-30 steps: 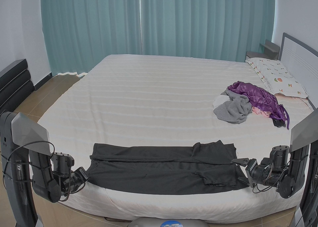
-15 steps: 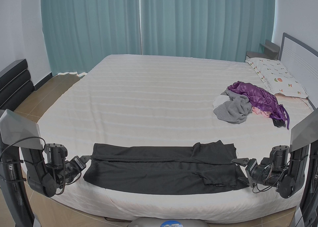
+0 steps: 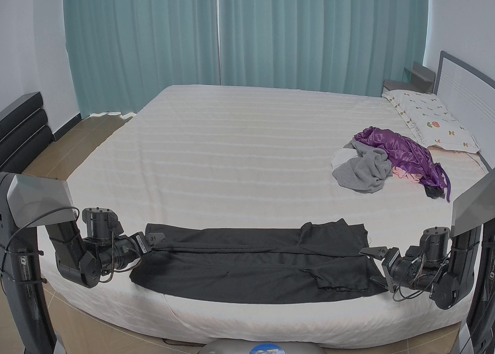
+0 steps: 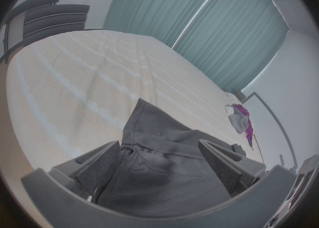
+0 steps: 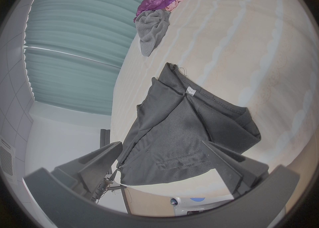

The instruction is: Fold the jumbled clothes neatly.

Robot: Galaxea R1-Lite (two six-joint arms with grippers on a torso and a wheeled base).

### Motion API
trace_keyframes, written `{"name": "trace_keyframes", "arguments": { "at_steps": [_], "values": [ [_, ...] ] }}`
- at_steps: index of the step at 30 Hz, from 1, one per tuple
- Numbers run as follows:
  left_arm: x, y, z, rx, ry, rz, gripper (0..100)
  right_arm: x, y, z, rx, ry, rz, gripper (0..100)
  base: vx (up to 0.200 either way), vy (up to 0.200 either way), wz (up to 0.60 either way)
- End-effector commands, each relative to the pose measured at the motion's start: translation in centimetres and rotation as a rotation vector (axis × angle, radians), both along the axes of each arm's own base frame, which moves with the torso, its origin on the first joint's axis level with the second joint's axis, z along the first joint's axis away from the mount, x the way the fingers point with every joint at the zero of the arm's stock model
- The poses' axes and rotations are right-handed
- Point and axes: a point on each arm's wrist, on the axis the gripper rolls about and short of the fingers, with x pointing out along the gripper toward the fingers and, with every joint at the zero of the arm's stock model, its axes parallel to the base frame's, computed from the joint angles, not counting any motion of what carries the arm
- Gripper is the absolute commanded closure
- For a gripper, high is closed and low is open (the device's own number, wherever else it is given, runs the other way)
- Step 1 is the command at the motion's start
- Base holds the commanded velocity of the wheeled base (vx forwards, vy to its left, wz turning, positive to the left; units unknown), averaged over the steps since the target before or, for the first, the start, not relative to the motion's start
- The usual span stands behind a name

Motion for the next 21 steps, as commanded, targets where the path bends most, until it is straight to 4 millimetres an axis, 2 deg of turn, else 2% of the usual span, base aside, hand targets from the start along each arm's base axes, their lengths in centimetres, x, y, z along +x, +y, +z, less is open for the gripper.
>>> {"name": "trace_keyframes", "arguments": {
  "at_steps": [1, 10, 11, 21],
  "values": [
    [0.5, -0.2, -2.2, 0.021, 0.044, -0.026, 0, 0.0, 0.0, 0.0, 0.000, -0.008, 0.000, 0, 0.000, 0.000, 0.00],
    [0.9, -0.1, -2.6, 0.033, 0.037, -0.027, 0, 0.0, 0.2, -0.1, -0.003, -0.005, 0.010, 0, 0.000, 0.000, 0.00],
    [0.8, 0.0, -2.6, 0.033, 0.040, -0.025, 100, 0.0, 0.2, -0.1, -0.004, -0.005, 0.009, 0, 0.000, 0.000, 0.00],
    [0.6, 1.0, -2.9, 0.036, 0.053, 0.024, 100, -0.1, 0.2, -0.1, -0.007, -0.006, 0.012, 0, 0.000, 0.000, 0.00]
  ]
}}
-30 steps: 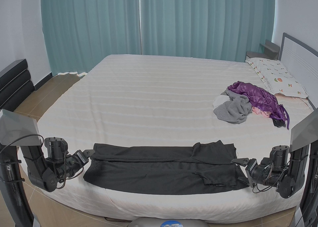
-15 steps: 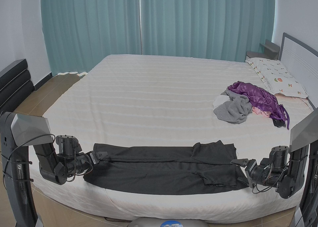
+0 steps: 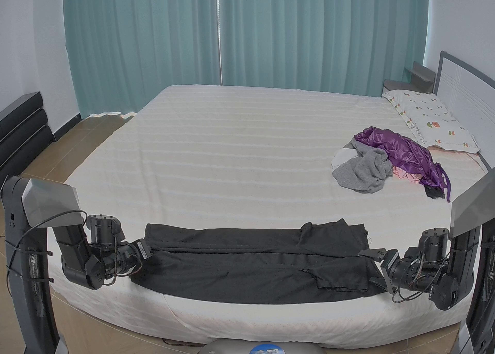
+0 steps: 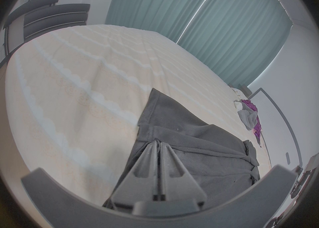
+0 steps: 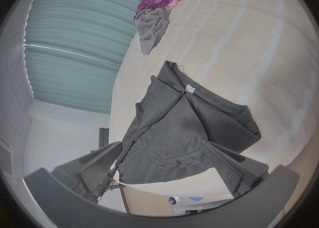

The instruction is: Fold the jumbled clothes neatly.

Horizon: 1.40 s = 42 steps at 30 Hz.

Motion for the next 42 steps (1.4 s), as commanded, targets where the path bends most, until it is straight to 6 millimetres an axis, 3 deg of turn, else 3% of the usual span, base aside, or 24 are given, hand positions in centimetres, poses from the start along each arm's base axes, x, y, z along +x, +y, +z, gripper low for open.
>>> {"name": "trace_keyframes", "arguments": {
  "at_steps": [1, 12, 18, 25, 37, 42],
  "values": [
    [-0.2, 0.3, -0.1, 0.001, 0.008, 0.014, 100, 0.1, 0.0, 0.1, 0.002, -0.014, 0.000, 0, 0.000, 0.000, 0.00],
    [-0.1, 0.4, 0.0, -0.044, 0.014, 0.066, 100, 0.9, 0.0, 0.5, -0.057, -0.089, 0.041, 0, 0.000, 0.000, 0.00],
    [-0.1, 0.3, 0.1, -0.047, 0.011, 0.064, 100, 2.3, 0.0, -0.1, -0.132, -0.164, 0.109, 0, 0.000, 0.000, 0.00],
    [0.1, 0.1, 0.3, -0.081, 0.008, 0.086, 100, 3.0, -0.3, -1.2, -0.127, -0.195, 0.242, 0, 0.000, 0.000, 0.00],
    [0.2, 0.2, 0.1, -0.081, 0.010, 0.089, 100, 5.0, -2.0, -2.7, -0.226, -0.260, 0.236, 0, 0.000, 0.000, 0.00],
    [0.2, 0.2, 0.0, -0.081, 0.011, 0.089, 100, 5.4, -2.1, -4.2, -0.261, -0.252, 0.258, 0, 0.000, 0.000, 0.00]
  ]
}}
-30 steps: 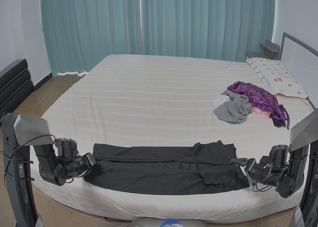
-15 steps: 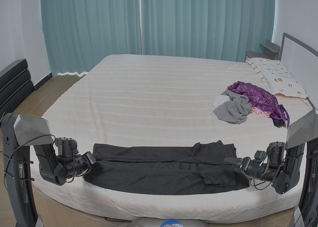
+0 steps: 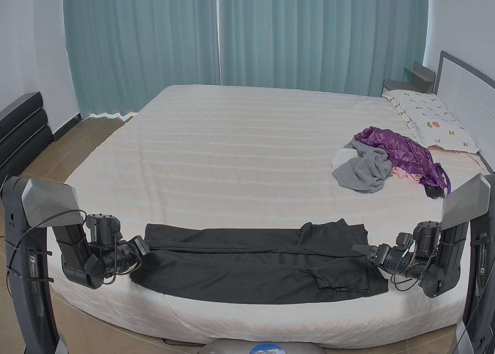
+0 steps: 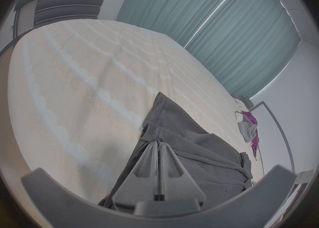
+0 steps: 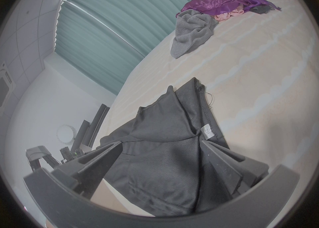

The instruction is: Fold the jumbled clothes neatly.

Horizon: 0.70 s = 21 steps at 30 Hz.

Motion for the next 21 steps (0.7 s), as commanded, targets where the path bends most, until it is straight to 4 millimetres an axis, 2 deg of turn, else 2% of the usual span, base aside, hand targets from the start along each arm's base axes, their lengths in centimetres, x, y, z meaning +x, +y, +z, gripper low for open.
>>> {"name": "trace_keyframes", "arguments": {
  "at_steps": [1, 13, 14, 21],
  "values": [
    [0.00, 0.00, -0.06, 0.000, 0.001, 0.000, 100, 0.28, -0.26, -1.49, -0.024, 0.010, 0.004, 0, 0.000, 0.000, 0.00],
    [0.00, 0.00, -0.06, 0.000, 0.001, 0.000, 100, 0.09, -0.36, -2.20, -0.049, 0.019, 0.016, 0, 0.000, 0.000, 0.00],
    [0.00, 0.00, -0.06, 0.000, 0.001, 0.000, 100, 0.09, -0.36, -2.20, -0.049, 0.019, 0.016, 100, 0.000, 0.000, 0.00],
    [0.04, 0.00, -0.05, 0.000, 0.000, 0.000, 100, 0.05, -0.85, -2.12, -0.050, 0.019, -0.001, 100, 0.000, 0.000, 0.00]
  ]
}}
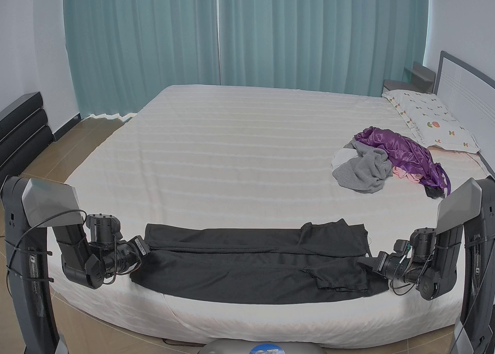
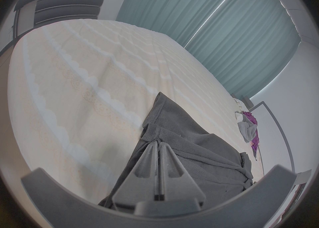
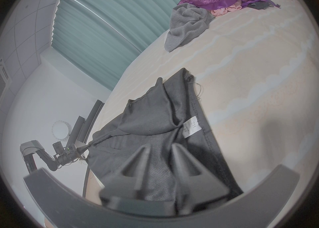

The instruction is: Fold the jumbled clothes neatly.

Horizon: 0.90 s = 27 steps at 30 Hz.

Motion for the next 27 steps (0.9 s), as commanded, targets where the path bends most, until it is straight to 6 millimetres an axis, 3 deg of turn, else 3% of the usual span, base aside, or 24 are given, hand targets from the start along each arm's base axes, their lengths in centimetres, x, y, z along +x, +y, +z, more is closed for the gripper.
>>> {"name": "trace_keyframes", "arguments": {
  "at_steps": [1, 14, 27],
  "values": [
    [0.0, 0.0, 0.0, 0.000, -0.001, 0.000, 100, 0.0, -0.4, 0.1, 0.000, -0.011, -0.012, 100, 0.000, 0.000, 0.00],
    [0.3, 0.4, 0.9, -0.001, -0.041, 0.012, 100, 0.1, -1.9, 1.7, 0.019, -0.046, -0.069, 100, 0.000, 0.000, 0.00],
    [0.2, 0.7, 1.3, 0.000, -0.052, 0.021, 100, 0.3, -1.9, 1.9, 0.019, -0.061, -0.072, 100, 0.000, 0.000, 0.00]
  ]
}}
